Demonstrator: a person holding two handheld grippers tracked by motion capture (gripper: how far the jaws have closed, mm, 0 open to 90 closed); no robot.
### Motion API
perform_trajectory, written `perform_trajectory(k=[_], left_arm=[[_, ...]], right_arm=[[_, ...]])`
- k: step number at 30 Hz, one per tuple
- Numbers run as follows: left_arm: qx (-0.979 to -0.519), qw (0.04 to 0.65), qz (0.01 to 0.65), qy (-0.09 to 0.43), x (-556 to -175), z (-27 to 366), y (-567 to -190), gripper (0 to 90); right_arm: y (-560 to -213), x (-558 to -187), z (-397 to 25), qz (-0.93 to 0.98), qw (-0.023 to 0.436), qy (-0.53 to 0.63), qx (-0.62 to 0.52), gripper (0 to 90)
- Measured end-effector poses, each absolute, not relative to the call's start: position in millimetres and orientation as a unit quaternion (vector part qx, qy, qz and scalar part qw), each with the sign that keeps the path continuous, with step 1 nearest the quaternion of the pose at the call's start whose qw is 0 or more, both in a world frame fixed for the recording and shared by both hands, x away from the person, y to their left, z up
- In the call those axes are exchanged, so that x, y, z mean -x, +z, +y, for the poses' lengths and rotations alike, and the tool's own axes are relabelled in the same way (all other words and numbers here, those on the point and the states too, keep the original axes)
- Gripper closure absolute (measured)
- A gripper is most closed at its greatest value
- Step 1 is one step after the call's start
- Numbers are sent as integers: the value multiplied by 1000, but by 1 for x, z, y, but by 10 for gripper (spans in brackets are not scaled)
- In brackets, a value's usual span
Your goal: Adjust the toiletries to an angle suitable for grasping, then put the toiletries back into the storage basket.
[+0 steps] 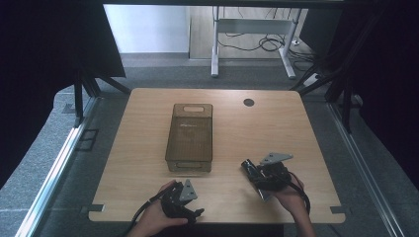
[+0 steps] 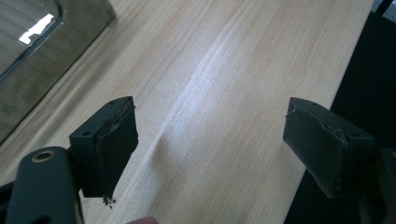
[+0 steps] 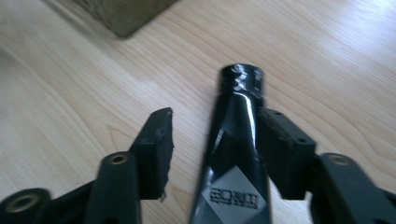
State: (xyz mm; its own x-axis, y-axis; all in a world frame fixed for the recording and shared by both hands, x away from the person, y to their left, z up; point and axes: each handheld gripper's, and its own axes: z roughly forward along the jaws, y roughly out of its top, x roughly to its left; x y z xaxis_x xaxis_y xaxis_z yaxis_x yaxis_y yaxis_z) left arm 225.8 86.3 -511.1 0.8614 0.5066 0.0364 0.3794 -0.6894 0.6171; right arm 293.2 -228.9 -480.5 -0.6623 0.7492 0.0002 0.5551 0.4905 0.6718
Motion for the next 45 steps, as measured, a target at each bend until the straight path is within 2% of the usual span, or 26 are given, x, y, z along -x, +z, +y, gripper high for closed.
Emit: perform_trajectory(k=[1, 5, 10, 19, 35, 45], left_arm=[[-913, 312, 244, 102, -225, 85, -512, 179], [-914, 311, 242, 101, -225, 85, -512, 180], [-913, 312, 242, 101, -225, 85, -511, 179], [-916, 309, 238, 97, -225, 83, -514, 179], [-915, 309, 241, 97, -226, 85, -514, 180], [-916, 308, 238, 95, -225, 82, -515, 179]], right_arm=[[-481, -293, -232, 847, 148, 323, -394, 410], [-484, -292, -235, 846, 150, 308, -408, 365], [-483, -293, -236, 847, 153, 287, -421, 345], [-497, -301, -235, 850, 129, 270, -434, 330], [-509, -302, -221, 862, 122, 207, -446, 335], [-511, -312, -214, 866, 125, 189, -446, 389]])
